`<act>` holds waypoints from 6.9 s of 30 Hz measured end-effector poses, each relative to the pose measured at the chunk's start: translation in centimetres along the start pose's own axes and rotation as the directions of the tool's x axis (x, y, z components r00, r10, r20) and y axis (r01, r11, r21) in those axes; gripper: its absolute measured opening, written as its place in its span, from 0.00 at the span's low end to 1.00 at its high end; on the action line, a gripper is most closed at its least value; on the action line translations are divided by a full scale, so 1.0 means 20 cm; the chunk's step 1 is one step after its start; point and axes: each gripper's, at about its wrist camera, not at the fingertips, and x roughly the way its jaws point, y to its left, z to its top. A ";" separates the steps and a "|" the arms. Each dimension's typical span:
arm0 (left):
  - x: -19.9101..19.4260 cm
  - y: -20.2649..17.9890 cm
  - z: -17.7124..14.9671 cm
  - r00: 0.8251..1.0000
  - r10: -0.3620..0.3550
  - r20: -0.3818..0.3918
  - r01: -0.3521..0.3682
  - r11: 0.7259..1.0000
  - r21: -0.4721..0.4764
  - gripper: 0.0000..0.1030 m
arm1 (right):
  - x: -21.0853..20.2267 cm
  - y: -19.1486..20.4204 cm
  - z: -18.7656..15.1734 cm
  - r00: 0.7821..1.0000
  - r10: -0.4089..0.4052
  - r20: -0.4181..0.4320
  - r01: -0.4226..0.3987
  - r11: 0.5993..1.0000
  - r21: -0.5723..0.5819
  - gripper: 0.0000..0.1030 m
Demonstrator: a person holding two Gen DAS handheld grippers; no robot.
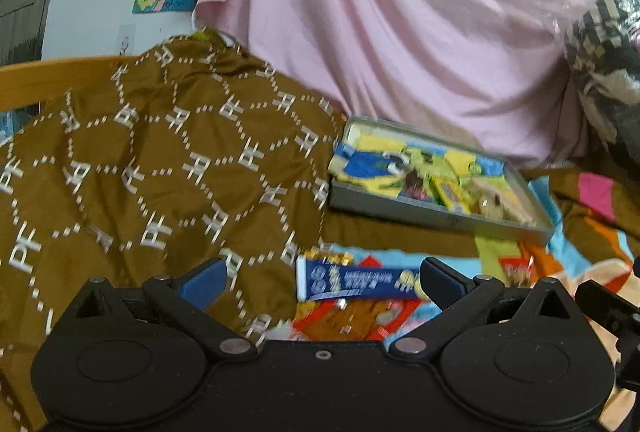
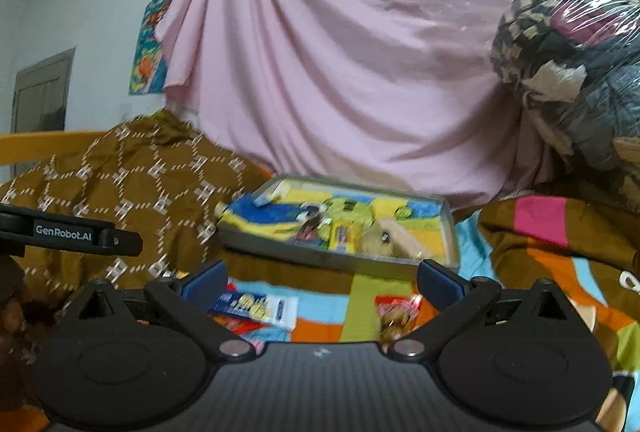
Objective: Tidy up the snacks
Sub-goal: 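Move both grippers toward the braised egg pack and blue Ca stick, then lower the left gripper onto the red spicy strip pack while the right lowers onto the mandarin orange, then close the left gripper on the red strip pack while the right closes on the orange, then lift the red strip pack and orange with both grippers and carry them over the grey tray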
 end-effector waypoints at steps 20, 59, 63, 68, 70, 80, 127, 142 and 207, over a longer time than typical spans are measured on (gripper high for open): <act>0.11 0.07 -0.17 0.985 0.013 -0.169 0.000 0.997 0.075 0.99 | 0.18 0.10 -0.16 0.961 0.093 -0.262 -0.086 0.996 0.038 1.00; 0.42 0.01 -0.12 0.953 -0.132 -0.273 0.202 0.948 0.246 0.99 | 0.56 0.04 -0.21 0.914 0.173 -0.367 -0.212 0.975 -0.068 1.00; 0.50 -0.01 -0.10 0.940 -0.168 -0.298 0.250 0.932 0.262 0.99 | 0.64 -0.02 -0.22 0.900 0.199 -0.388 -0.231 0.972 -0.036 1.00; 0.58 -0.02 -0.10 0.912 -0.230 -0.339 0.323 0.914 0.246 0.99 | 0.68 -0.07 -0.24 0.884 0.212 -0.416 -0.226 0.974 0.017 1.00; 0.60 -0.03 -0.10 0.900 -0.253 -0.355 0.350 0.905 0.242 0.99 | 0.69 -0.06 -0.24 0.883 0.213 -0.418 -0.231 0.973 0.008 1.00; 0.64 -0.02 -0.12 0.877 -0.272 -0.397 0.378 0.899 0.219 0.99 | 0.76 -0.08 -0.26 0.873 0.283 -0.397 -0.276 0.958 0.078 1.00; 0.61 -0.13 -0.16 0.843 -0.223 -0.489 0.404 0.863 0.303 0.62 | 0.69 0.01 -0.25 0.820 0.229 -0.524 -0.365 0.915 -0.172 0.49; 0.47 -0.18 -0.19 0.811 -0.215 -0.544 0.397 0.885 0.242 0.64 | 0.52 -0.01 -0.23 0.800 0.215 -0.560 -0.334 0.935 -0.119 0.37; 0.25 -0.36 -0.37 0.758 -0.268 -0.595 0.407 0.907 0.110 0.79 | 0.32 -0.15 -0.14 0.860 0.173 -0.480 -0.222 0.974 -0.046 0.36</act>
